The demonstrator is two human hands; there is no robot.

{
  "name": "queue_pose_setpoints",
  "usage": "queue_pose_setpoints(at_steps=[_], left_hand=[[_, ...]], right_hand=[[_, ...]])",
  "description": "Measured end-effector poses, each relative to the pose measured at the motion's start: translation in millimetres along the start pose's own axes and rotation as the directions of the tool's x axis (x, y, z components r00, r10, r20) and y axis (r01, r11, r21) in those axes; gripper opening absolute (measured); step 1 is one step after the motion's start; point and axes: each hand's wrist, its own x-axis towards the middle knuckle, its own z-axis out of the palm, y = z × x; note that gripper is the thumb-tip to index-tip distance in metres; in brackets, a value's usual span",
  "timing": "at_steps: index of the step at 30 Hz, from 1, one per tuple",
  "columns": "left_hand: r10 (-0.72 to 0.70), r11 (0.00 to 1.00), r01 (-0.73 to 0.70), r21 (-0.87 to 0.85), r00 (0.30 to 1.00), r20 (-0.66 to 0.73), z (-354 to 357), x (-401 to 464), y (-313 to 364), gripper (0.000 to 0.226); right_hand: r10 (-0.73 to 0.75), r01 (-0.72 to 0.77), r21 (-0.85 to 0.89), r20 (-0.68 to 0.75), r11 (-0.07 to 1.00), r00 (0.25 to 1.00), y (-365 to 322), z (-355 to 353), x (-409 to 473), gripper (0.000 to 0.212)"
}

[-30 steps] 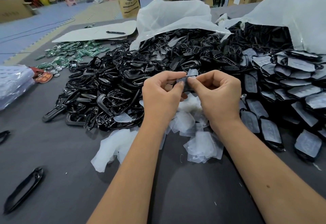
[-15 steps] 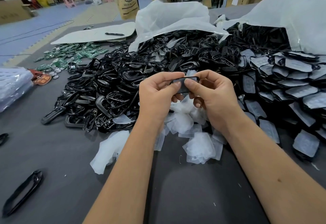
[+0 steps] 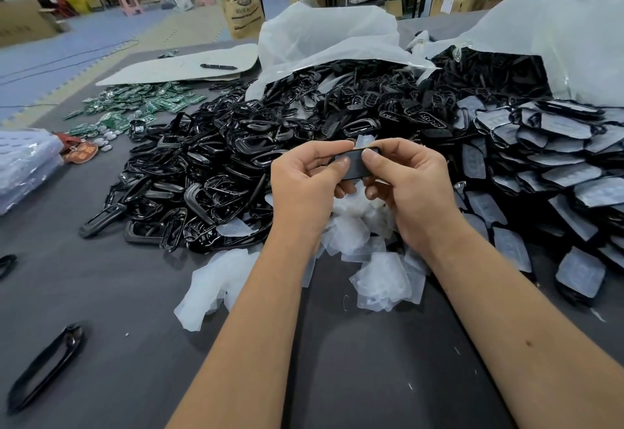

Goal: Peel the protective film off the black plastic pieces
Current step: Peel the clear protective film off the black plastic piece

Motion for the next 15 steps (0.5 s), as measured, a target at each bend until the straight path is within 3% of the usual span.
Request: queue_pose_setpoints(at_steps=[6, 15], left_hand=[[-0.026, 1.000, 0.027, 0.008, 0.997, -0.066, -3.8, 0.1, -2.7, 0.025], [-0.009, 1.000, 0.009, 0.005, 1.000, -0.019, -4.7, 0.8, -5.5, 0.017]], right_hand=[[-0.030, 0.031, -0.056, 0.020, 0.998, 0.999, 1.8, 1.3, -0.9, 0.012], [-0.094, 0.086, -0.137, -0.051, 0.987, 0.994, 4.7, 1.1, 0.0, 0.006]])
